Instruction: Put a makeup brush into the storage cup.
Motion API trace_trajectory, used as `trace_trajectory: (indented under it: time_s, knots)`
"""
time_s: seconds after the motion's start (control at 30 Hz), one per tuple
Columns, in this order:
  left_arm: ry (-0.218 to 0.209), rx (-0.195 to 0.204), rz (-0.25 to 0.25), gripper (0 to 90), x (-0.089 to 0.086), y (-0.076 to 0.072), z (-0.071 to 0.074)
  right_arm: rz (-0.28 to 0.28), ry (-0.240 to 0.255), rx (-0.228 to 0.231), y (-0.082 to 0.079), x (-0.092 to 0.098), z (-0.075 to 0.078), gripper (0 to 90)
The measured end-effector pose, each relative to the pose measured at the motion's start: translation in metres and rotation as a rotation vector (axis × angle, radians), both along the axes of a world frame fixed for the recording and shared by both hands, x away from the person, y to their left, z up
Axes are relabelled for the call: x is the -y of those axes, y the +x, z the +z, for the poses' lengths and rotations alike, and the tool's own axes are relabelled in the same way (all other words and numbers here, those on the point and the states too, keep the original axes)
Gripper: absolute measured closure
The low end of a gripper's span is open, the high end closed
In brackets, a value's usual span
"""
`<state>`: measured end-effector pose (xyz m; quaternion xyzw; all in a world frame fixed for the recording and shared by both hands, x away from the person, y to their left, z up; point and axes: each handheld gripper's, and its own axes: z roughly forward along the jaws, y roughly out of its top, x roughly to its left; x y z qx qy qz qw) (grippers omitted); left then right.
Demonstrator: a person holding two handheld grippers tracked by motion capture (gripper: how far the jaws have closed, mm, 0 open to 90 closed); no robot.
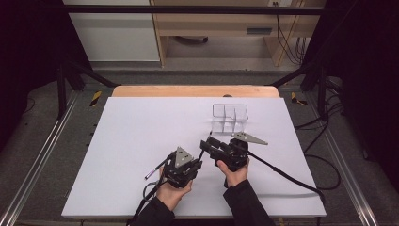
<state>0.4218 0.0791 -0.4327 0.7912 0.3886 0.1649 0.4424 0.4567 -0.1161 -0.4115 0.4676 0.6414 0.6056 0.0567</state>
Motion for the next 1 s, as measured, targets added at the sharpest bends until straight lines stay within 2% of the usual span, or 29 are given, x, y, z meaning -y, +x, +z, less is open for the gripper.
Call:
trace_trajectory:
  time_s: [0.57, 1.0]
  knots:
    - [-0.020, 0.005, 0.002, 82.9, 0.0022, -0.0018, 0.0009, -0.005, 0.027, -0.010, -0.0008, -0.0006, -0.0006, 75.5]
    - [-0.020, 0.011, -0.005, 82.9, 0.0027, -0.0036, 0.0002, 0.006, 0.052, -0.019, -0.0013, 0.0012, -0.0011, 82.4]
